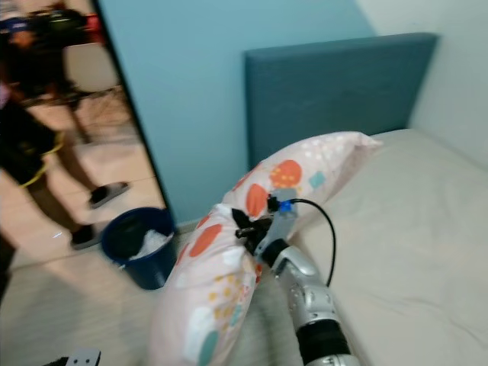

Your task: Clean up the room

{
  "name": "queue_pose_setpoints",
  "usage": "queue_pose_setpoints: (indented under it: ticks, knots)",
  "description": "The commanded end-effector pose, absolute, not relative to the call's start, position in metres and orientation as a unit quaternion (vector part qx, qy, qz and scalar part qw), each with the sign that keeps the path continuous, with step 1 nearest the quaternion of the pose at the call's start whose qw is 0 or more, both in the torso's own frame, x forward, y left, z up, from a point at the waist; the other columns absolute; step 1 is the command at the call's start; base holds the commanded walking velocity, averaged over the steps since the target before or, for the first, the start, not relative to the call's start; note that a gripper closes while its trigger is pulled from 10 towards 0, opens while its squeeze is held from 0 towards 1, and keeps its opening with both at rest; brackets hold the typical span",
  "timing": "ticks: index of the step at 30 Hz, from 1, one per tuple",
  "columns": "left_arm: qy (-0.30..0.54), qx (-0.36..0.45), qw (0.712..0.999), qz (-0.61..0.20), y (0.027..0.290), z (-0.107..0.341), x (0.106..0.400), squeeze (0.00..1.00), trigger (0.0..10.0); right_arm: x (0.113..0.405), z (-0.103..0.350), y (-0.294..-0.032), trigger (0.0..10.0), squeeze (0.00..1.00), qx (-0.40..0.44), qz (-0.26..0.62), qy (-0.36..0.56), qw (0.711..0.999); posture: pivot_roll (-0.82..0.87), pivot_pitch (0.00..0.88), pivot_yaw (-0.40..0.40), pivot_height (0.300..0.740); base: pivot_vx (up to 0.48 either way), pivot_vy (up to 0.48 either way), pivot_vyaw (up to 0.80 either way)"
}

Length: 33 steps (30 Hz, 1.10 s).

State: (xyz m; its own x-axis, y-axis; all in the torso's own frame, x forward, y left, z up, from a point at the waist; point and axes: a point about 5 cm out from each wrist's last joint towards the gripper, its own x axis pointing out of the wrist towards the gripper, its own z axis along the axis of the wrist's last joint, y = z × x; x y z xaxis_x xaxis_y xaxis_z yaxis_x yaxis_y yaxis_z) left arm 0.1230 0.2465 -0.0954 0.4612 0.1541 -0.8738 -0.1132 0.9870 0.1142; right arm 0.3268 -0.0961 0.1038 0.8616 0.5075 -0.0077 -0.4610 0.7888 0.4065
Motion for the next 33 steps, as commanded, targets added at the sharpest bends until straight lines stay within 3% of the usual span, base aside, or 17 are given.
queue_pose_setpoints:
  ticks: [1, 12, 28, 33]
  knots:
    - [0.501, 0.018, 0.863, 0.064, 0.239, -0.093, 0.136, 0.0, 10.0, 0.337, 0.121, -0.105, 10.0, 0.0, 0.192, 0.222, 0.013, 0.956, -0.05, 0.024, -0.037, 0.74, 0.48, 0.0, 0.0]
    - [0.497, 0.018, 0.866, 0.058, 0.235, -0.092, 0.141, 0.0, 10.0, 0.343, 0.125, -0.119, 10.0, 0.0, 0.193, 0.179, 0.003, 0.965, -0.06, 0.027, -0.041, 0.74, 0.48, 0.0, -0.67]
    - [0.498, 0.027, 0.865, 0.055, 0.235, -0.093, 0.139, 0.0, 10.0, 0.34, 0.127, -0.112, 10.0, 0.0, 0.188, 0.207, -0.012, 0.96, -0.06, 0.03, -0.043, 0.74, 0.48, 0.0, 0.0]
    - [0.499, 0.028, 0.864, 0.052, 0.234, -0.093, 0.139, 0.0, 10.0, 0.337, 0.128, -0.109, 10.0, 0.0, 0.183, 0.227, -0.013, 0.956, -0.06, 0.032, -0.043, 0.74, 0.48, 0.0, 0.8]
